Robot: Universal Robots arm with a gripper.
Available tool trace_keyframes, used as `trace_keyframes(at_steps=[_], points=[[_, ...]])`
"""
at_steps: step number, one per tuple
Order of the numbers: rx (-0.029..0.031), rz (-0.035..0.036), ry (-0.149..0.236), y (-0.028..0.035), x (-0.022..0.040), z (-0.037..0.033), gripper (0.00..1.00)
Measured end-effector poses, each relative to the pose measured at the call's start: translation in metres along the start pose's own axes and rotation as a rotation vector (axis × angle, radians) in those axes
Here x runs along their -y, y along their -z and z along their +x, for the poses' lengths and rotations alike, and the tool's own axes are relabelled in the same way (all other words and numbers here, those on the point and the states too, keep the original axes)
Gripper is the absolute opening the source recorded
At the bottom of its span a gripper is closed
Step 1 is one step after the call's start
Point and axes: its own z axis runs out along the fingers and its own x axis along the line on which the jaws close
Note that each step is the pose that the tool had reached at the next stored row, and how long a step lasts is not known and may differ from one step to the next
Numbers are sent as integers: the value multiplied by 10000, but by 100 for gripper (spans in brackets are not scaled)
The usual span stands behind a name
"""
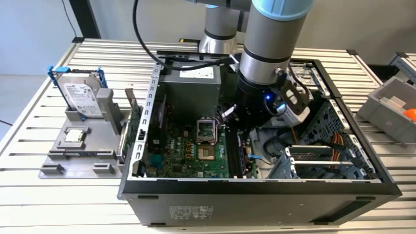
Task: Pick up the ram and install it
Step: 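Press down the ram until it locks into place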
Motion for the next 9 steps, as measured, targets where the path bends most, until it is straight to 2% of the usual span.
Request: trace_keyframes(at_steps=[6,9], points=[[54,-74,747,0,-1,0,0],[72,-90,1097,0,-2,0,0]])
